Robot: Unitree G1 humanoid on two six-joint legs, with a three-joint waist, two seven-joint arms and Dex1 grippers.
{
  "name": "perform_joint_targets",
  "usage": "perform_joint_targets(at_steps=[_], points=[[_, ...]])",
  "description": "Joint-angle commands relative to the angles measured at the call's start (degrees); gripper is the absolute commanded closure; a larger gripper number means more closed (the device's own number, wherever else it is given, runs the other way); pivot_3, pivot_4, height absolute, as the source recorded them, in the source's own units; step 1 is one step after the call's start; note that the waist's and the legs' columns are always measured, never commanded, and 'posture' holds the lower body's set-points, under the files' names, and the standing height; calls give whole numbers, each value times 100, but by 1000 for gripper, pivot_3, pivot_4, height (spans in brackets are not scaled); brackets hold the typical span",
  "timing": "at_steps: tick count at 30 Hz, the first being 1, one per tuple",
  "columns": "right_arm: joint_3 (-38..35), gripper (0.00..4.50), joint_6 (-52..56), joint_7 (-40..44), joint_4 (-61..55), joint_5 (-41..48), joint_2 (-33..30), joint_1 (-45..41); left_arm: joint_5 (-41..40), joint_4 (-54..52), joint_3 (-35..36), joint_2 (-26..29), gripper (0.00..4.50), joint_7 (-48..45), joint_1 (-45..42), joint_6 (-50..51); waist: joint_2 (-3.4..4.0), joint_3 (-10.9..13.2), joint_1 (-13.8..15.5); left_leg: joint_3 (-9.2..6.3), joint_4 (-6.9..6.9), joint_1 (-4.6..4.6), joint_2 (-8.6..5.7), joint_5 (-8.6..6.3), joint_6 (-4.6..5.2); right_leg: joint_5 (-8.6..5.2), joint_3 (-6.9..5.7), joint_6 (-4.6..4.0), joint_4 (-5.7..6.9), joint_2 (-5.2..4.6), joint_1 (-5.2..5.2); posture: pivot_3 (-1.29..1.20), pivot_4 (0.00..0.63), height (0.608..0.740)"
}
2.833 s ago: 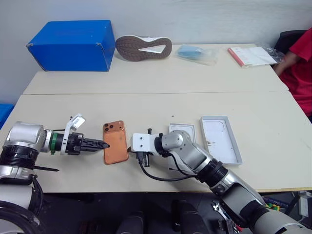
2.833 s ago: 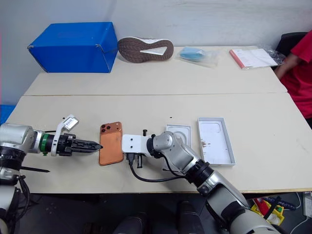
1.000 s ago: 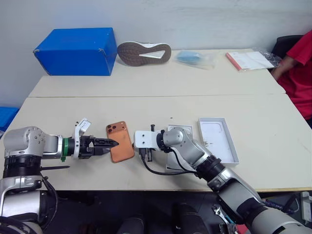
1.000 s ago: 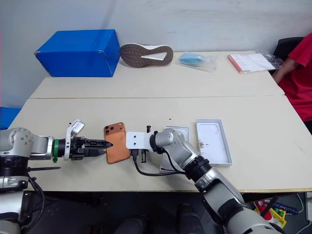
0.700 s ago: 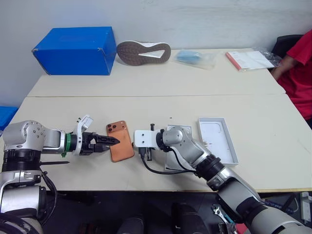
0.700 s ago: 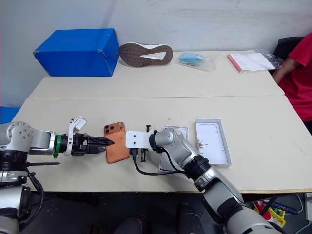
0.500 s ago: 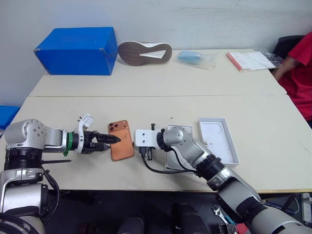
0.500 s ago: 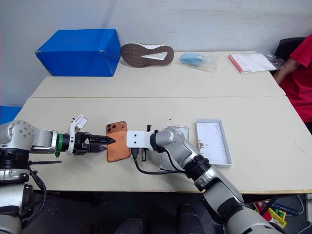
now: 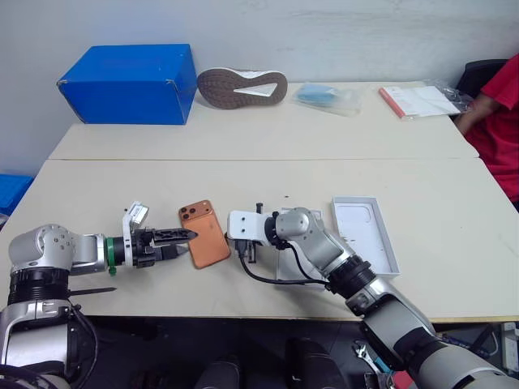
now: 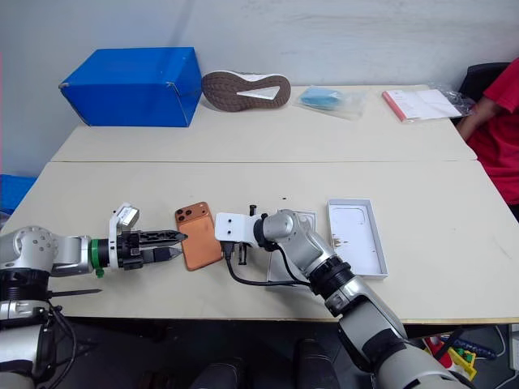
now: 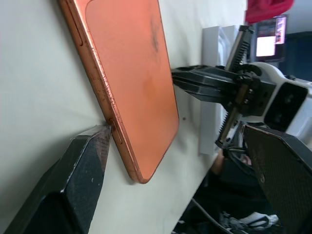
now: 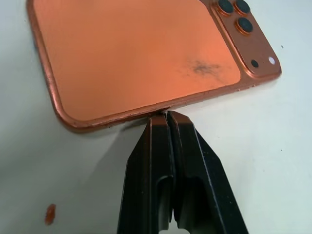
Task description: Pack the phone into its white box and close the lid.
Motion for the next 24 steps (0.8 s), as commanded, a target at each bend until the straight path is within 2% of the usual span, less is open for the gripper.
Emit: perform_joint_targets(at_steps=[1,6,10,15,24], points=[[157,4467,-35,108,-219,10,136,67,-188,-84,-158,-308,0,-391,42,99,0,0,0,-1,0,-1,0,0,0,0,-1,0,-2,0,0,0,150,740],[148,4467,-29,141,-267,-34,148,116,-122,-106,-58,-305,0,-495,65,102,-1,1,-7,-1,-3,-5,1,0,1,0,-2,0,-5,1,-3,0,150,740],[125,4467,-36,155,-263,-76,156,125,525,13,-208,-213,0,61,129,-239,0,1,-3,-1,-9,-3,3,0,0,0,-2,0,-8,1,-4,0,150,740],[95,4467,-61,159,-251,-95,133,114,241,-369,-36,348,0,-94,43,310,-15,10,-83,-1,-13,3,11,1,-8,-3,-1,-5,-6,9,-4,0,150,740],[150,4467,-112,168,-240,-64,197,15,280,-650,-522,1013,0,-48,128,393,-33,18,-251,-2,-82,-8,33,12,-36,-17,7,-31,13,38,-57,0,150,740]])
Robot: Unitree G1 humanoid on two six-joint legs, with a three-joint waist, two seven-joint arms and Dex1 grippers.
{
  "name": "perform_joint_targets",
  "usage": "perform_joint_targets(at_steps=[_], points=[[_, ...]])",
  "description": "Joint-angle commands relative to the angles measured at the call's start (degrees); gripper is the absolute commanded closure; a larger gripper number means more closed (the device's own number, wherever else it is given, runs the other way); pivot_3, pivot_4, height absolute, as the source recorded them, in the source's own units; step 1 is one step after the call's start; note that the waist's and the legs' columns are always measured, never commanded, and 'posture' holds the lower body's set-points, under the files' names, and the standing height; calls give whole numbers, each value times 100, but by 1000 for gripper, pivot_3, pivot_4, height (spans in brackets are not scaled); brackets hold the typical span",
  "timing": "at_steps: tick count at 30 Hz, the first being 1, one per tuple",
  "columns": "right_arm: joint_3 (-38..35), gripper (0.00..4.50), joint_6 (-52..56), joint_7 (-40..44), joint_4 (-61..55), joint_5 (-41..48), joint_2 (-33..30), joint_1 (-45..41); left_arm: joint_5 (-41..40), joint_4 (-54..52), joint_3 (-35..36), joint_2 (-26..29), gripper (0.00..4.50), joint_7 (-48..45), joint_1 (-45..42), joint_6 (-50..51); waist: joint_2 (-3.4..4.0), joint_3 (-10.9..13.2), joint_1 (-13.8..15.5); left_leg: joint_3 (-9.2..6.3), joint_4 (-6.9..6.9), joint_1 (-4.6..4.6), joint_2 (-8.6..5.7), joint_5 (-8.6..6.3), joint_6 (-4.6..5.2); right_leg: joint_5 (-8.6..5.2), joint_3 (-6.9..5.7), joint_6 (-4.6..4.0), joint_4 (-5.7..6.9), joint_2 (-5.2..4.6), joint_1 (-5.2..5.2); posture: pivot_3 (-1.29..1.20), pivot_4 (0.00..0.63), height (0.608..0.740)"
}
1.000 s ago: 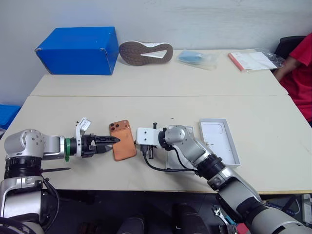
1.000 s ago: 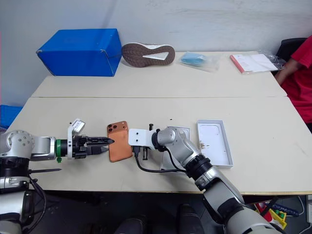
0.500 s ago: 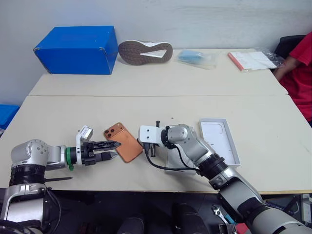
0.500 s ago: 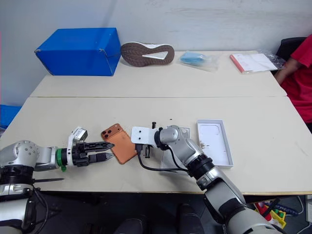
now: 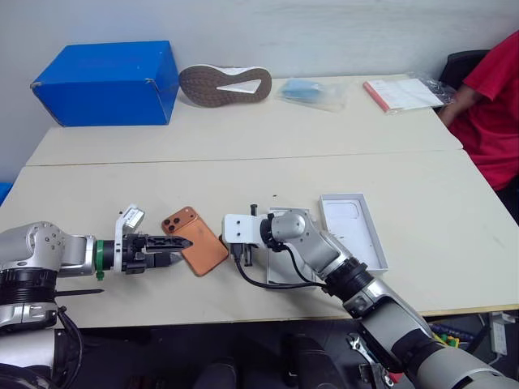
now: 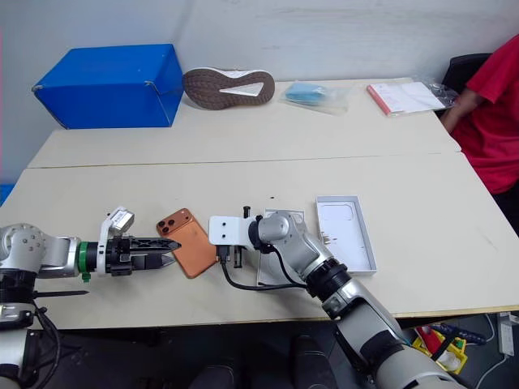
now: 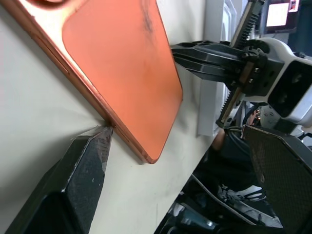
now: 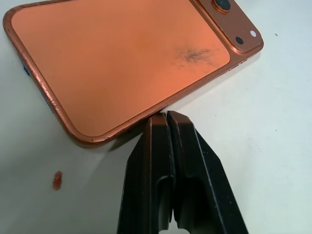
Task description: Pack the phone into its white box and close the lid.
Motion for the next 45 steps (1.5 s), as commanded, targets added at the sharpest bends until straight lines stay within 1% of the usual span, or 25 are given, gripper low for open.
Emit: perform_joint_targets(at_steps=[1,4,6,9,13,16,18,20,23,28,31,32,33,34,37,42,43,45], points=[[99,4467,-20,106,-94,16,57,-22,114,-51,-235,374,0,84,93,8,0,0,-35,0,-1,-5,1,0,-1,-1,1,-2,2,1,-8,0,150,740],[93,4467,-38,92,-68,19,75,-35,185,66,-223,437,0,195,26,8,0,0,-65,3,-1,-24,0,2,-3,-1,5,-2,8,3,-32,0,150,740],[96,4467,-49,88,-76,28,92,-32,286,151,-171,373,0,275,-57,8,-1,0,-64,3,-1,-25,1,2,-4,-2,4,-3,7,3,-34,0,150,740],[90,4467,-91,160,-129,145,173,-26,250,345,-283,225,0,214,-198,8,-1,0,-60,3,0,-25,0,3,-4,-2,5,-3,6,3,-34,0,150,740],[133,4467,-56,334,-244,253,227,15,375,451,-468,-115,0,197,-212,-121,1,0,-23,3,2,-24,-4,7,-5,-2,6,-3,6,0,-34,0,150,740],[184,4467,-3,393,-296,207,198,71,499,588,-534,-516,0,271,-152,-313,7,-4,94,2,7,-21,-10,11,-2,-2,6,-3,4,-7,-27,0,150,740],[162,4467,66,418,-331,228,190,107,504,603,-531,-644,0,232,-111,-339,18,-9,179,-1,7,-15,-18,16,1,-2,5,-3,4,-17,-18,0,150,740],[152,4467,91,419,-346,227,172,117,471,573,-536,-695,0,146,-70,-325,18,-9,249,-3,7,2,-25,19,5,-1,4,-1,1,-25,5,0,150,740],[159,4467,64,404,-311,203,137,98,416,543,-576,-750,0,-13,9,-371,19,-8,252,-21,3,35,-25,17,8,0,-6,1,-24,-23,52,0,150,740],[167,4467,70,382,-321,161,67,136,593,774,-614,-760,0,-83,36,-548,19,-8,255,-23,0,33,-27,15,10,0,-6,2,-27,-24,52,0,150,740],[164,4500,44,355,-303,142,13,152,536,1011,-405,-758,576,-150,-113,-481,19,-8,259,-23,1,34,-28,16,11,0,-7,2,-28,-25,53,0,150,740],[159,4500,36,340,-305,143,3,154,495,1046,-355,-755,837,-180,-170,-411,19,-8,259,-24,1,34,-28,16,11,0,-7,2,-27,-25,52,0,150,740],[149,4500,34,324,-309,150,0,152,464,1035,-324,-757,1225,-192,-212,-340,18,-8,259,-24,1,33,-28,16,11,0,-8,2,-28,-24,52,0,150,740],[137,4500,35,310,-314,160,0,150,440,1012,-313,-761,1507,-202,-249,-262,15,-6,257,-28,1,30,-28,16,11,0,-11,2,-29,-24,51,0,150,740],[101,4500,59,283,-342,197,16,134,355,888,-285,-812,2546,-205,-314,-35,7,-1,229,-29,1,19,-26,15,10,1,-12,4,-20,-21,45,0,150,740],[79,4500,76,288,-477,276,6,158,172,834,-278,-888,4186,-181,-381,8,6,1,226,-28,0,7,-20,13,8,1,-16,4,-21,-18,31,0,150,740],[72,4500,80,291,-518,293,-12,169,144,819,-264,-901,4403,-182,-388,8,5,2,227,-28,0,7,-20,13,8,1,-16,4,-22,-18,31,0,150,740],[-11,4500,148,315,-743,383,-84,224,54,685,-194,-888,4389,-226,-362,8,6,4,227,-28,1,6,-19,13,8,1,-16,4,-23,-18,31,0,150,740]])
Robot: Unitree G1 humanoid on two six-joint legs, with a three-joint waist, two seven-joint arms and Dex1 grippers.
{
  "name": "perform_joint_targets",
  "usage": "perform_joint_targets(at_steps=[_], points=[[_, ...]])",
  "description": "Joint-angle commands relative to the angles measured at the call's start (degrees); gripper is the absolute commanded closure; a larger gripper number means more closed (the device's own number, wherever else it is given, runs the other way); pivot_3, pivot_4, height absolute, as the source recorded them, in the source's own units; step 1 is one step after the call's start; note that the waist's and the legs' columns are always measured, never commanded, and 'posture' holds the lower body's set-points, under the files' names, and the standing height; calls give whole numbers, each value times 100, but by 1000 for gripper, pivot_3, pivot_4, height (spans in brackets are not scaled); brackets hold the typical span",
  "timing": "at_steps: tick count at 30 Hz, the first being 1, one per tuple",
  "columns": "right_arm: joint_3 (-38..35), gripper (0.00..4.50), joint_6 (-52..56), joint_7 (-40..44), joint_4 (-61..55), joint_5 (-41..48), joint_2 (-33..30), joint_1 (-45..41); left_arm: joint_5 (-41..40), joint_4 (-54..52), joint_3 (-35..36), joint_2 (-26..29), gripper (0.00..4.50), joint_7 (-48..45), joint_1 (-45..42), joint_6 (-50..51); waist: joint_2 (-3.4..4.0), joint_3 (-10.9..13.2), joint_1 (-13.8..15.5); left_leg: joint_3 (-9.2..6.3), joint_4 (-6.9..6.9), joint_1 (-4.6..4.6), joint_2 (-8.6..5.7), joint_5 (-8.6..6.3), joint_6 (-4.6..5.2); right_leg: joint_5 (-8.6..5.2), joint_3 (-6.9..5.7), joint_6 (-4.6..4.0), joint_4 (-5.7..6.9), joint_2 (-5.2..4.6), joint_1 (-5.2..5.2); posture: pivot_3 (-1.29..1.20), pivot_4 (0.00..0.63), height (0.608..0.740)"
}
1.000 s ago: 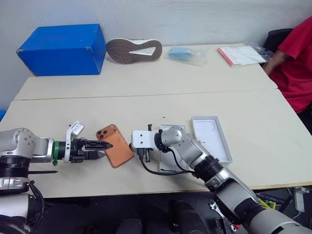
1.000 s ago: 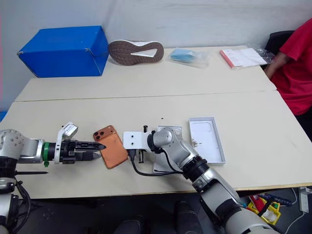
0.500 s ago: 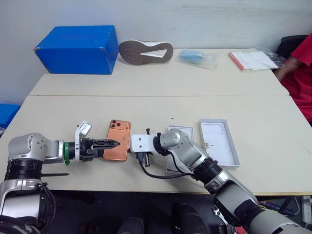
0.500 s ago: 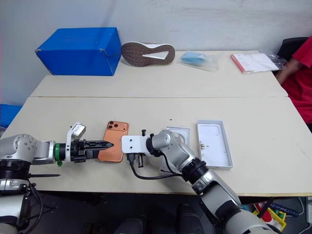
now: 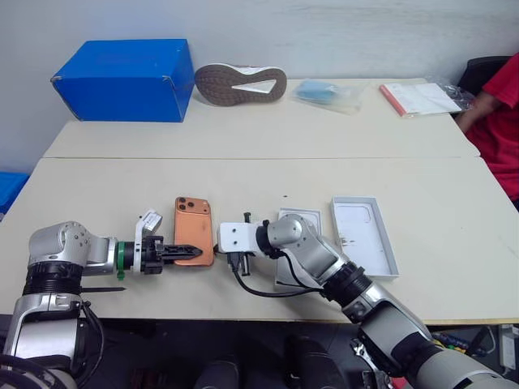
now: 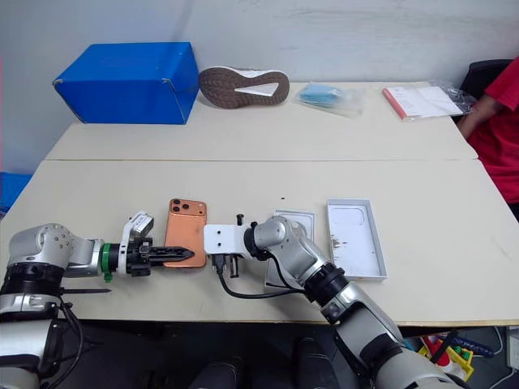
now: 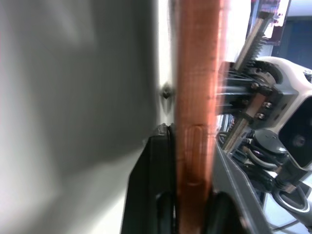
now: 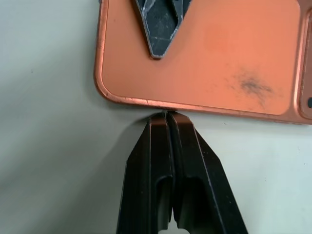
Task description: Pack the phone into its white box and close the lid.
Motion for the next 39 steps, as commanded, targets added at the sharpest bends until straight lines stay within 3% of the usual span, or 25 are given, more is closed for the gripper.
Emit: perform_joint_targets(at_steps=[1,6,9,10,12,18,23,24,31,39], points=[[-294,4500,215,82,-819,281,-131,113,-324,-266,68,-15,4389,-165,27,41,1,5,7,0,0,0,-1,0,0,0,1,0,1,0,-1,0,150,740],[-980,4500,1235,98,-2321,840,-445,303,-612,-715,87,377,4389,-665,-14,40,-40,27,-12,-1,33,-106,-1,0,0,3,-3,4,19,-2,-99,0,150,740],[-1942,4500,2305,182,-3706,1661,-887,531,-927,-1214,-110,576,4389,-1064,-87,41,-52,31,-28,-3,62,-175,4,-2,-4,4,-9,3,29,-1,-159,0,150,740],[-2273,4316,2697,255,-4184,1987,-1101,659,-1007,-1315,-179,588,4389,-1130,-127,41,-52,31,-14,-3,72,-195,2,-3,-5,4,-9,3,32,-2,-175,0,150,740],[-2915,3910,3382,418,-4997,2641,-1612,987,-1133,-1530,-290,520,4389,-1127,-169,41,-52,32,17,-8,71,-199,2,-5,-2,4,-18,3,18,-6,-170,0,150,740],[-5373,1875,4423,1095,-6667,4250,-3379,2937,-1576,-2042,-605,144,4389,-944,-254,41,-59,46,137,-11,72,-209,-1,-13,16,8,-22,11,-11,-14,-159,0,150,740],[-7539,157,4842,1215,-7043,5013,-3868,4483,-1765,-2106,-786,-418,4389,-557,-387,41,-84,65,158,7,83,-189,1,-14,20,13,-6,21,-22,-14,-143,0,150,740],[-7823,0,4869,1197,-7067,5116,-3898,4704,-1777,-2098,-792,-515,4389,-493,-404,41,-89,71,153,9,84,-176,1,-14,21,14,-4,22,-23,-14,-131,0,150,740],[-8867,0,4774,834,-7425,5631,-3795,5898,-1588,-1782,-845,-1413,4389,278,-633,41,-96,90,186,6,90,-132,1,-16,26,20,-3,30,-32,-14,-76,0,150,740],[-9044,0,4231,376,-7502,5672,-3579,6733,-1162,-1563,-726,-2635,4389,1762,-695,41,-110,99,299,8,95,-133,-3,-17,28,27,0,42,-46,-13,-70,0,150,740]])
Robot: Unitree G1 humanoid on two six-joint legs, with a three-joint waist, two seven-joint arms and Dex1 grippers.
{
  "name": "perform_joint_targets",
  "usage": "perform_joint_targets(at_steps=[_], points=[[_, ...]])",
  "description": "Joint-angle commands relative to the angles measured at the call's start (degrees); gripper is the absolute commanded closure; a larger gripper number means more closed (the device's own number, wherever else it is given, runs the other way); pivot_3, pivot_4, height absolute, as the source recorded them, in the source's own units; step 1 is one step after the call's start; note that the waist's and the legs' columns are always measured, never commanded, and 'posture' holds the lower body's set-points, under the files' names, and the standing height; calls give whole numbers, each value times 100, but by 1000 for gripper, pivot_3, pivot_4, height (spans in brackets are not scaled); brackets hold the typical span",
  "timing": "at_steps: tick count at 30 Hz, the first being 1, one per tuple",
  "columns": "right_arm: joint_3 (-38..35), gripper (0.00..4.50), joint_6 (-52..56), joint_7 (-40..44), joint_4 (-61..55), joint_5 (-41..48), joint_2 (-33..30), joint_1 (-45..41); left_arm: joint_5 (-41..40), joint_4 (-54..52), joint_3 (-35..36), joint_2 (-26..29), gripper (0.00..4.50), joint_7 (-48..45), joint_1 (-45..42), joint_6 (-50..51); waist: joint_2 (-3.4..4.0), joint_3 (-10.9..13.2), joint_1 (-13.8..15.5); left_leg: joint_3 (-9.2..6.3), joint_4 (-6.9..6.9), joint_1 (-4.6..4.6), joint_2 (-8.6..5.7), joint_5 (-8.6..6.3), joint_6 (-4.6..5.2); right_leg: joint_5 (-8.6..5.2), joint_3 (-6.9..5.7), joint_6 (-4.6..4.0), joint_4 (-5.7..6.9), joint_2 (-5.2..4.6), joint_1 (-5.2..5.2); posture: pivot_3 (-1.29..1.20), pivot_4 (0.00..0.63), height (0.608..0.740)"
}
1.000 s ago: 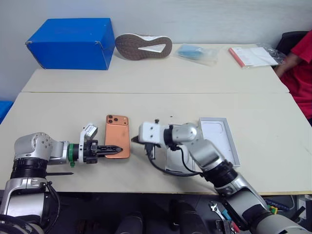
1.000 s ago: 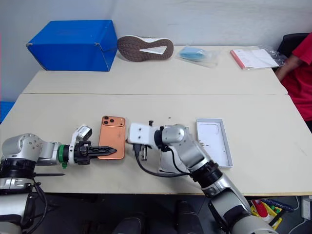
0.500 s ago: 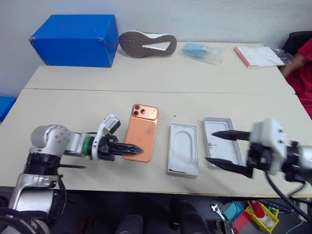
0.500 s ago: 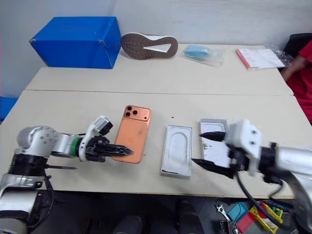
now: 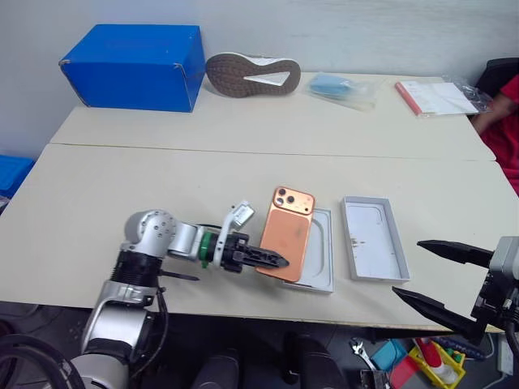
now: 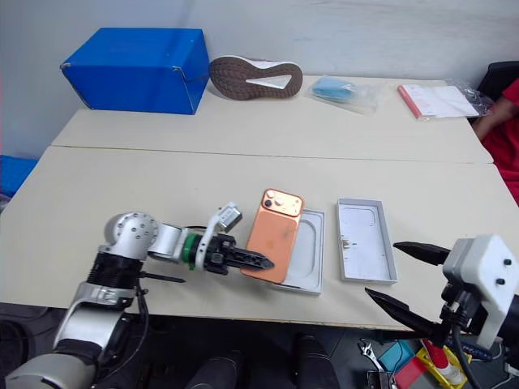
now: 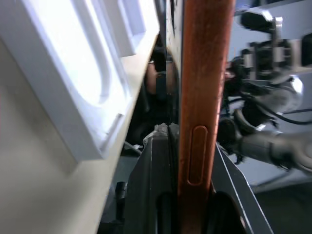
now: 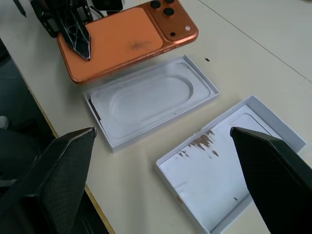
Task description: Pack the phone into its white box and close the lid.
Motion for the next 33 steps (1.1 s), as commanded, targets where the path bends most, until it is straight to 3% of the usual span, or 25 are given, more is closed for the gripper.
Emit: perform_joint_targets(at_steps=[1,10,33], points=[[-122,0,-321,-170,-81,26,46,173,92,106,245,-290,4389,514,-107,-8,-1,0,15,0,1,1,0,0,0,0,0,0,1,0,0,0,150,740],[146,0,-732,-553,-75,44,38,485,-210,558,303,-697,4389,1334,-341,-8,-3,2,42,7,1,12,1,-1,-3,0,6,0,7,3,8,0,150,740],[340,0,-1307,-933,-87,109,62,991,-2636,1465,474,-1172,4389,4355,-417,-8,-4,2,50,12,3,22,-1,-1,-4,0,12,1,16,3,11,0,150,740]])
